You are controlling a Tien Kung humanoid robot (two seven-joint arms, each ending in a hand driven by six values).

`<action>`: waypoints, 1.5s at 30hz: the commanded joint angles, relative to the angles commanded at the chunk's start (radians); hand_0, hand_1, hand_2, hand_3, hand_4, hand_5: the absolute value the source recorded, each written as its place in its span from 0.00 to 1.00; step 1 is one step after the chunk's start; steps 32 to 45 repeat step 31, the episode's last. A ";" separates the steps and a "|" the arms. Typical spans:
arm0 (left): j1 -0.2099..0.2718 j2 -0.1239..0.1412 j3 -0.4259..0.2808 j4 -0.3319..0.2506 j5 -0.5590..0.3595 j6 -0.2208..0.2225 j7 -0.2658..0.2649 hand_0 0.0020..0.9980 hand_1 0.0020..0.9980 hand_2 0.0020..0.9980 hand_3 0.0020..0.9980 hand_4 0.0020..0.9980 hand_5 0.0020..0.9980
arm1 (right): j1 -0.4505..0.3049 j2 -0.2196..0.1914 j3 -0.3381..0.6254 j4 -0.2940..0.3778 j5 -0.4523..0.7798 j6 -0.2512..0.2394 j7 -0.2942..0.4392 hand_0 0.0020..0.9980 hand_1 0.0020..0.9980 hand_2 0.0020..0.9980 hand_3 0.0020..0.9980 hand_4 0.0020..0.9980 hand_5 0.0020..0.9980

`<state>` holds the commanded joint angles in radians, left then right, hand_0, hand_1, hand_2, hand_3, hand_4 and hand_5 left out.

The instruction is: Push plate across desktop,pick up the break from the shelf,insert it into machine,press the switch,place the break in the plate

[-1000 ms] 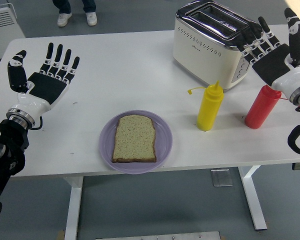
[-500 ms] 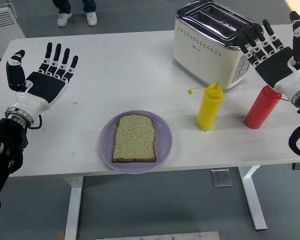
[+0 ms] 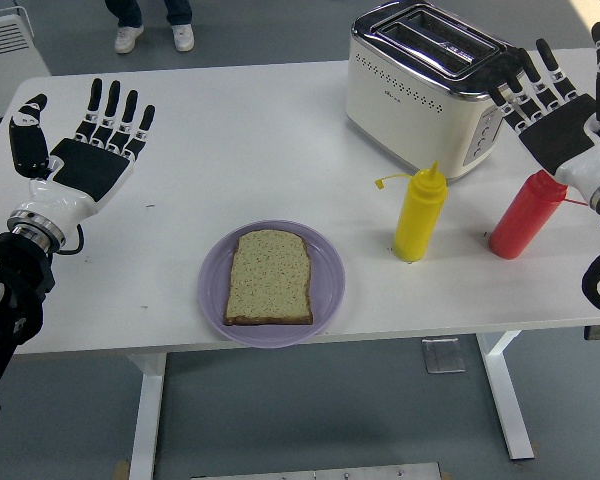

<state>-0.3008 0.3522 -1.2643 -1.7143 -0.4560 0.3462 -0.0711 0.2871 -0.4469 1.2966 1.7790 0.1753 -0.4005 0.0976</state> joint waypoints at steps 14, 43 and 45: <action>-0.004 -0.004 -0.008 -0.001 0.002 0.001 0.000 0.82 0.78 0.77 0.78 0.64 1.00 | 0.007 0.005 0.001 0.000 -0.005 -0.001 -0.001 0.82 0.77 0.76 0.72 0.79 0.62; 0.004 -0.005 -0.020 -0.002 0.002 0.002 0.000 0.82 0.78 0.77 0.78 0.64 1.00 | 0.023 0.014 -0.009 0.000 -0.009 -0.002 -0.001 0.82 0.77 0.76 0.72 0.79 0.61; 0.004 -0.005 -0.020 -0.002 0.002 0.002 0.000 0.82 0.78 0.77 0.78 0.64 1.00 | 0.023 0.014 -0.009 0.000 -0.009 -0.002 -0.001 0.82 0.77 0.76 0.72 0.79 0.61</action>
